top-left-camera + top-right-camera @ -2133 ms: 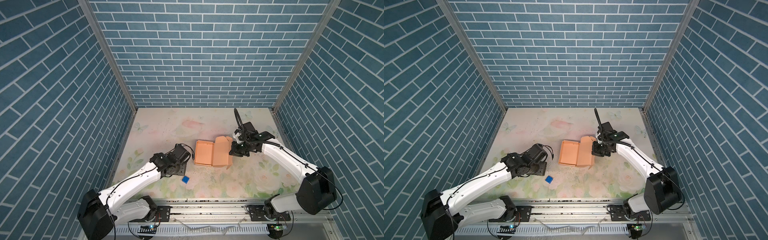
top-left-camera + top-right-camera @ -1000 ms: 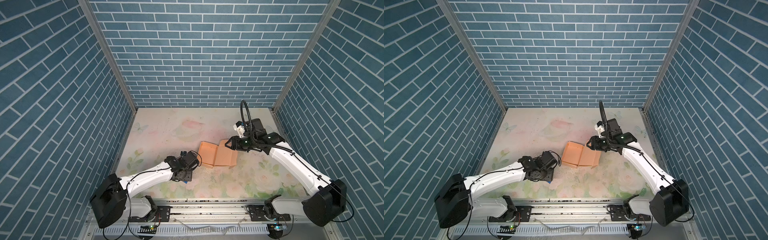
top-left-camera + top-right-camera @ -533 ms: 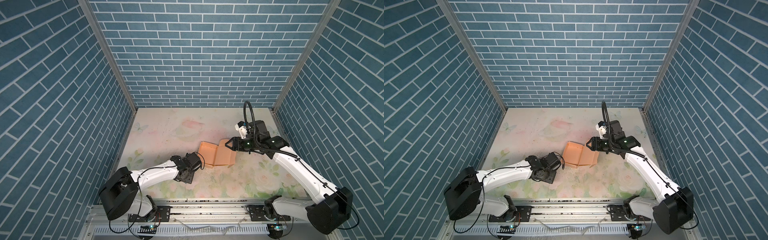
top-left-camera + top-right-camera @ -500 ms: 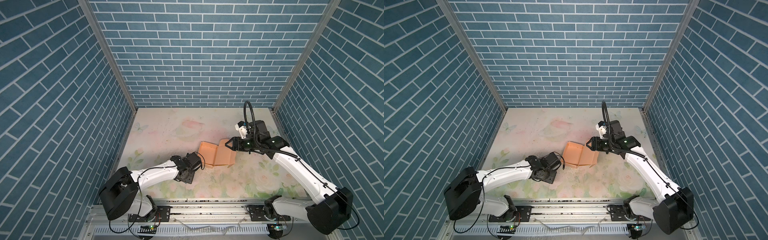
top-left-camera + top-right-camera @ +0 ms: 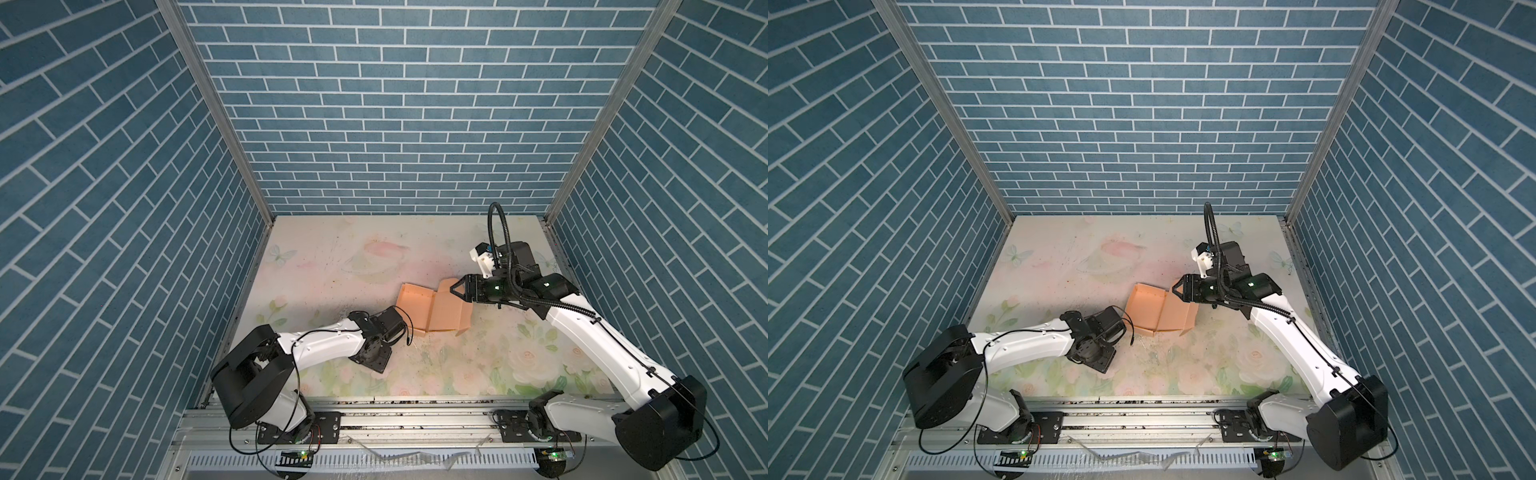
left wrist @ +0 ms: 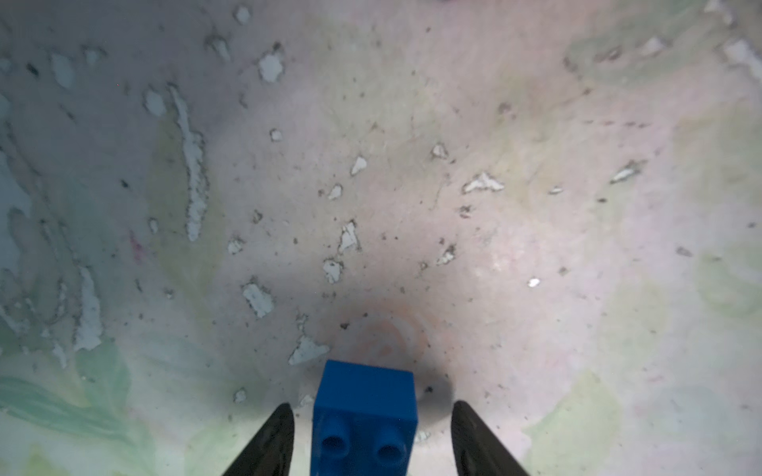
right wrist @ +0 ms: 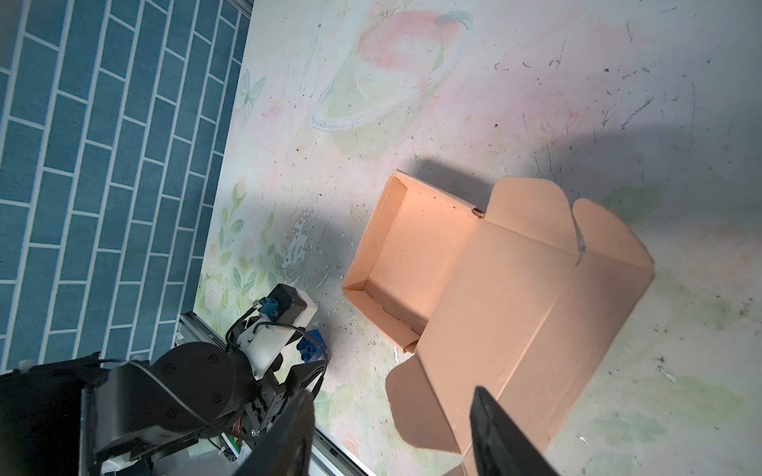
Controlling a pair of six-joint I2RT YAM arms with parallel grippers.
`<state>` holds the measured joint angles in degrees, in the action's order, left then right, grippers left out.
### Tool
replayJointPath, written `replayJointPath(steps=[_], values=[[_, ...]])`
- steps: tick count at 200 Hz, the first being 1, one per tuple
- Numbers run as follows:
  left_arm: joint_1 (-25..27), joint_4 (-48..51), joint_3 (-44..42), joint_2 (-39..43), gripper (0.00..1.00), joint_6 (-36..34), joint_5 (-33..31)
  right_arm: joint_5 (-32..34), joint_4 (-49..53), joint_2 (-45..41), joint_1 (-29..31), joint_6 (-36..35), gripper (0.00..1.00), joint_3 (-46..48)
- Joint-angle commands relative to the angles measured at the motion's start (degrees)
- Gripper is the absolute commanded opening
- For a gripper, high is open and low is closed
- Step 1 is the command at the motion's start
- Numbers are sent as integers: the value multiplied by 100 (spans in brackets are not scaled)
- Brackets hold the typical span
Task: Fold the paper box
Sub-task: 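Close the left gripper on the blue Lego block and lift it, then carry the blue block with the left gripper over the box and lower it inside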
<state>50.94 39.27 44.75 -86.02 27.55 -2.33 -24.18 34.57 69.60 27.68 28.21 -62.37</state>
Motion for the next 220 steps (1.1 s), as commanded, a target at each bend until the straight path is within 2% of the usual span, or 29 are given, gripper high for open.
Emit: replayJointPath(steps=[1, 32, 59, 100, 128, 220], values=[[9, 180, 114, -118, 57, 55, -93, -41, -47, -144, -17, -78, 60, 53], [13, 397, 291, -63, 38, 134, -262, 40, -22, -193, -17, -96, 60, 76], [11, 679, 499, 96, 33, 144, -428, 104, 1, -193, -14, -112, 59, 82], [0, 1092, 1136, 408, 33, 18, -588, 260, 50, -200, -17, -140, 58, 111], [-14, 1231, 1781, 279, 34, -222, -595, 356, 68, -210, -15, -140, 57, 131], [-255, 1057, 3950, -1741, 37, -777, -158, 945, 246, -814, -38, -10, 57, 334]])
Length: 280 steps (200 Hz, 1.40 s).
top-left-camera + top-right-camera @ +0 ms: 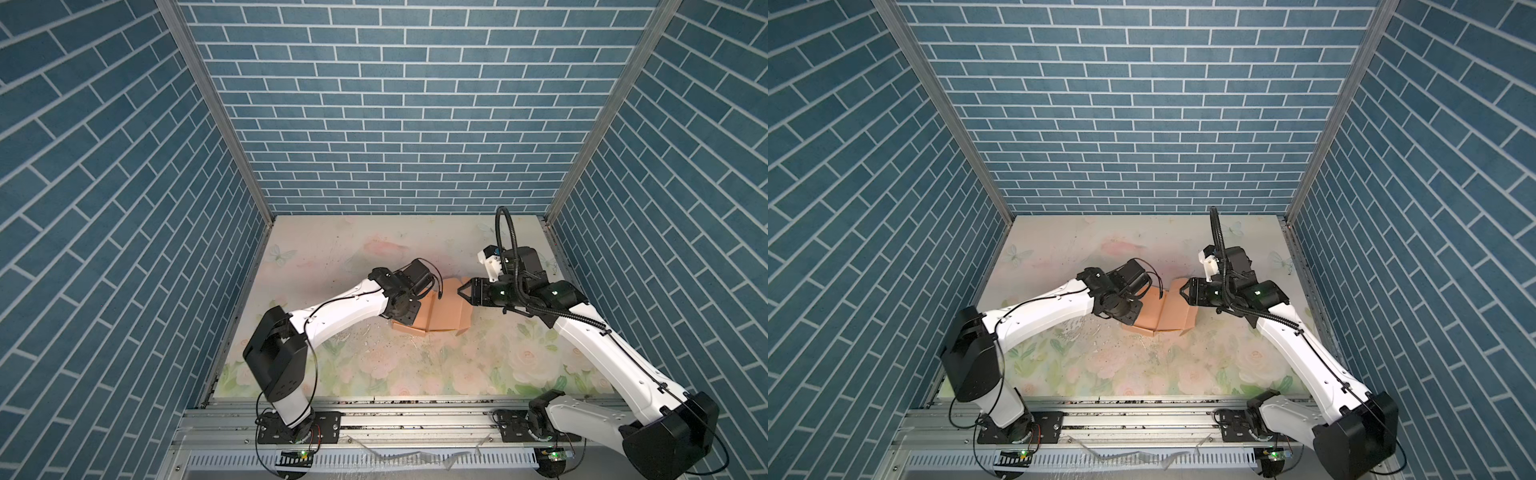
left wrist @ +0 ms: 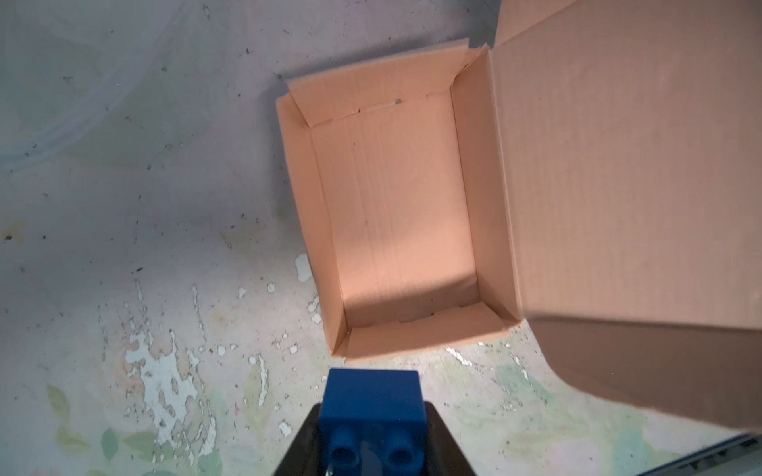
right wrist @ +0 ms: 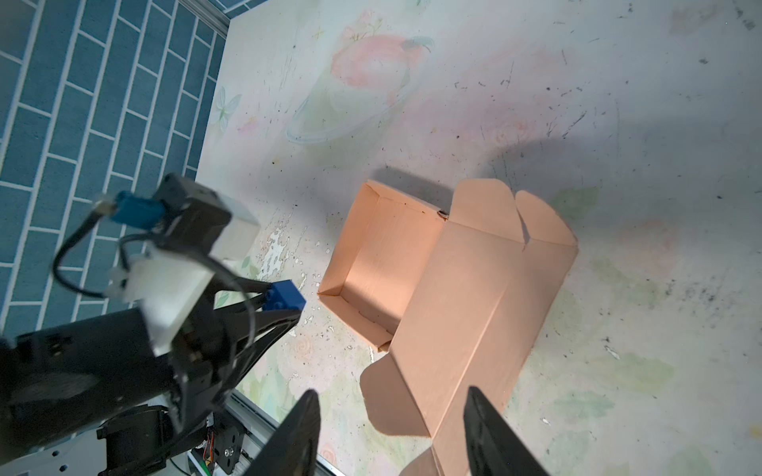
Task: Fold the paper box
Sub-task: 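Carry the blue block with the left gripper over the box and lower it inside, then open the left gripper to release the blue block into the box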
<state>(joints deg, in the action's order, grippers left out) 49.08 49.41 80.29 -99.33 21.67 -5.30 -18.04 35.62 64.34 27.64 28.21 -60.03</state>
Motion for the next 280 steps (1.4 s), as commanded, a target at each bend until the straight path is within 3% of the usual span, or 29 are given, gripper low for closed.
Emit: replayJointPath(steps=[1, 52, 131, 201, 280], values=[[-71, 38, 415, -437, 37, -189, 146, 347, 135, -293, -32, 0, 57, 103], [-179, -170, 903, -1251, 39, -175, 362, 969, 57, -842, -57, 201, 57, 329], [-249, -328, 1127, -1963, 45, -77, 489, 1163, 49, -967, -83, 248, 57, 422], [-346, -395, 887, -884, 57, -77, 425, 1093, 130, -827, -88, 297, 57, 514], [-511, -523, -141, 377, 60, 54, 356, 725, 183, -619, -79, 747, 56, 954]])
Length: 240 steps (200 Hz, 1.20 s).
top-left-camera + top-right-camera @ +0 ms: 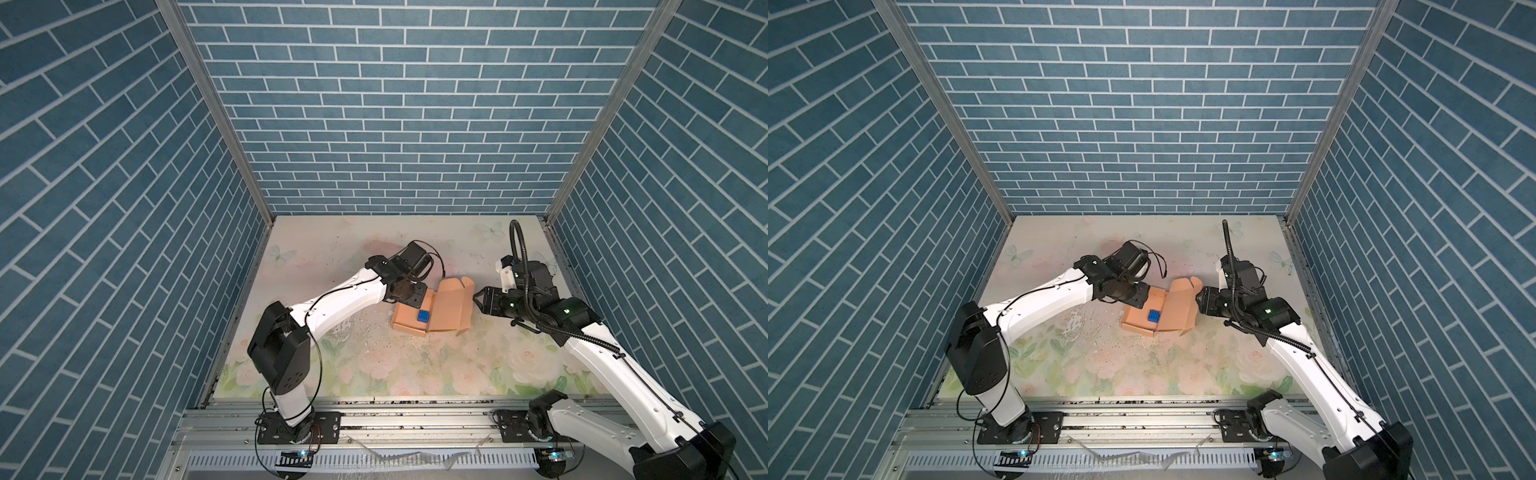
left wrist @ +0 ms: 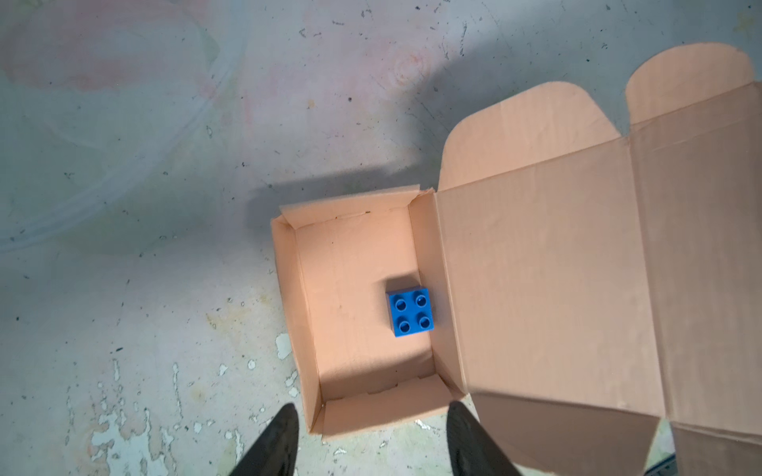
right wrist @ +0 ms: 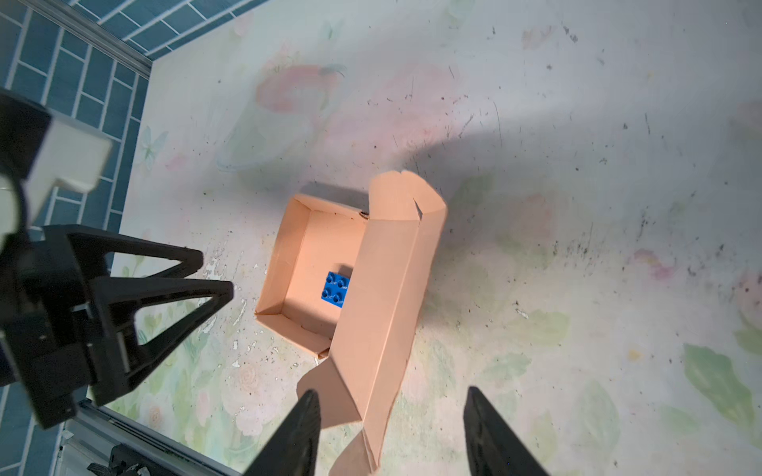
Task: Fold the paper box
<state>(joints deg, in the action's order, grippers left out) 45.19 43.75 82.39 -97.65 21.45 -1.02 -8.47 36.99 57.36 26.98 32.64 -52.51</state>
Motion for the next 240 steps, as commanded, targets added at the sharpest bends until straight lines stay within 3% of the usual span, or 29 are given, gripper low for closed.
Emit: replayJointPath(steps=[1, 66, 103, 147, 200, 240], values=[[-123, 40, -366, 214, 60, 77, -69, -242, 41, 84, -15, 312, 56, 213], [-281, 51, -947, 727, 60, 134, -161, -796, -814, 751, -10, 533, 51, 479], [-387, 68, -979, 783, 61, 27, -219, -949, -1139, 935, -9, 441, 31, 523], [-432, 127, -617, 499, 61, -244, -301, -947, -840, 1166, -9, -79, 11, 220], [-493, -6, 73, -45, 61, -848, -62, -911, -359, 1360, -17, -732, 2, -245], [-593, -283, 431, -425, 61, -1301, 485, -944, 79, 1642, -39, -1274, 0, -687]])
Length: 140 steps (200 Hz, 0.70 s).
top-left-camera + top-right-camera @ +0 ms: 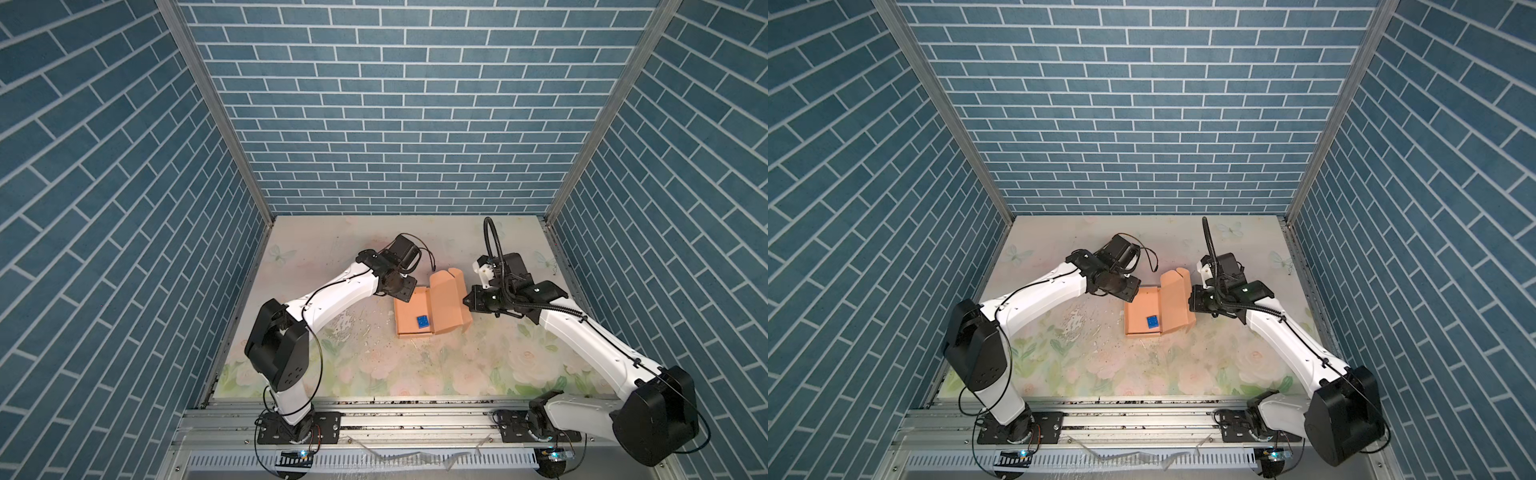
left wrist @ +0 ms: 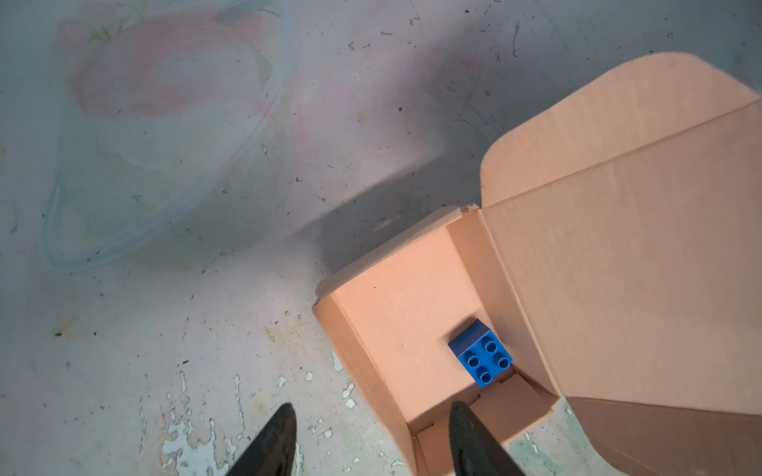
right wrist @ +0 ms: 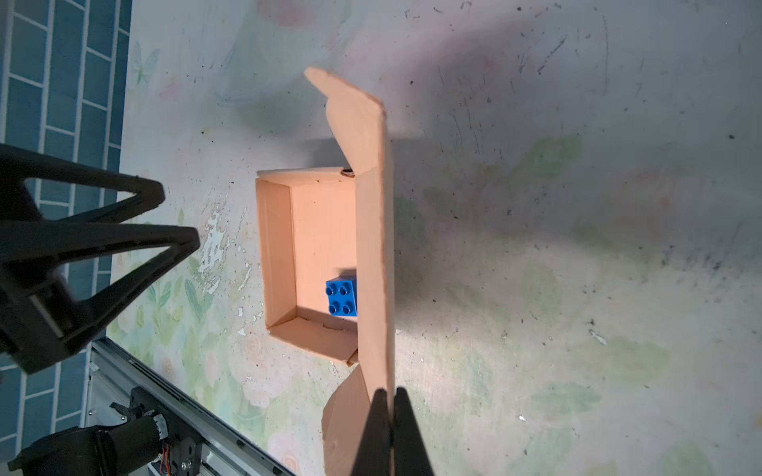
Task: Fold the paper box
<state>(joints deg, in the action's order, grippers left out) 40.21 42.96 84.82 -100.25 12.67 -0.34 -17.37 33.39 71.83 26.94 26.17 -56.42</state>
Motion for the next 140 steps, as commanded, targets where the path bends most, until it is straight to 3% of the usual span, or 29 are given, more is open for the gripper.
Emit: replayJointPath(steps=[1, 85, 140], values=[[-98, -220, 191, -168, 61, -432, 450, -60, 449, 201, -33, -638, 0, -311], [-666, -956, 667, -751, 61, -1561, 2523, -409, 1036, 852, -137, -1279, 0, -1117], [-722, -530, 1757, -1669, 61, -2387, 3136, -485, 1213, 1024, -138, -1410, 0, -1438]])
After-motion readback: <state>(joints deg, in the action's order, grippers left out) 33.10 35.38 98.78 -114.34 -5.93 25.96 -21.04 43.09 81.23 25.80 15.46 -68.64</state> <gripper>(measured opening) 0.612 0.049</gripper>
